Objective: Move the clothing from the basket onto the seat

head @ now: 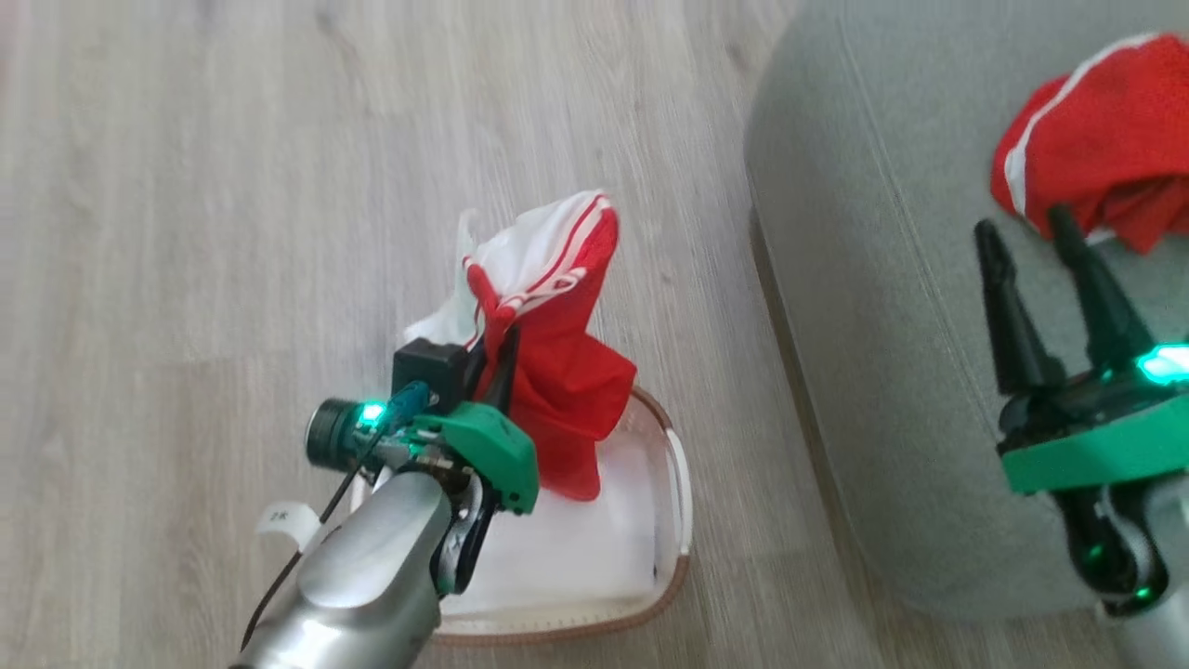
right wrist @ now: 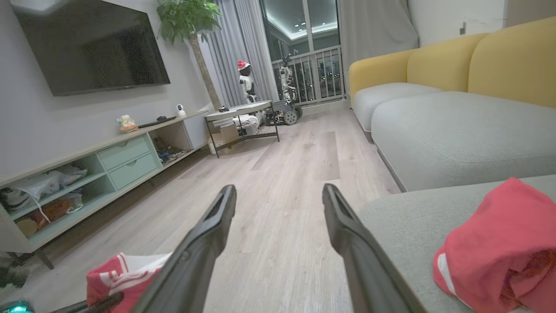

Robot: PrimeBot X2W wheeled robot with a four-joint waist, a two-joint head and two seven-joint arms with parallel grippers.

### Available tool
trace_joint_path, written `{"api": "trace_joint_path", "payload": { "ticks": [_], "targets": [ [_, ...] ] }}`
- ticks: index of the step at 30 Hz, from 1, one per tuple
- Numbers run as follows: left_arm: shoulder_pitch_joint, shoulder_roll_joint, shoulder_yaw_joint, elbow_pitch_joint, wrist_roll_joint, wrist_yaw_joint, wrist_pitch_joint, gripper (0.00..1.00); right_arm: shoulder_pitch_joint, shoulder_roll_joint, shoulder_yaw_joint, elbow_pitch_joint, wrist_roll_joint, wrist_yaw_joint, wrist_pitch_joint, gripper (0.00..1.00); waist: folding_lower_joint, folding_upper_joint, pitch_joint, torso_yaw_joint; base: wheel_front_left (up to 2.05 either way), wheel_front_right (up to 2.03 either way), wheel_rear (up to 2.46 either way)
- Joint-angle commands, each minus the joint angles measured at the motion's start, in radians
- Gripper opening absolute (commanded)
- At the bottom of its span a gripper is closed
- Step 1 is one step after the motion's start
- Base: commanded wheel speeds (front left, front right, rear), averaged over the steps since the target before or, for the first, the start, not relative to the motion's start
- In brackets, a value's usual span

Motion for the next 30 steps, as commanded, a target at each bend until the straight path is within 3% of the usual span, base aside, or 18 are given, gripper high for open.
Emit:
{"api": "trace_joint_path", "payload": {
  "ticks": [1,14,30],
  "targets": [
    [-0.025,0.021,0.044,-0.057,0.016,-0.005,-0.014,0.0,0.014,-0.011,0.017,-0.024,-0.011,0.0,-0.006,1.0,0.0001,-0.0001,-0.051,0.023,0.0,0.0,0.0],
    [-0.061,0.075,0.05,-0.258,0.037,-0.047,0.02,0.0,0.063,0.027,0.067,0.006,-0.027,0.0,-0.006,1.0,0.0001,-0.0001,-0.154,0.052,0.0,0.0,0.0],
    [-0.117,0.147,0.051,-0.521,0.059,-0.001,0.146,0.0,0.066,0.029,0.164,0.024,-0.026,0.0,-0.006,1.0,0.0001,-0.0001,-0.174,0.057,0.0,0.0,0.0]
  ]
}}
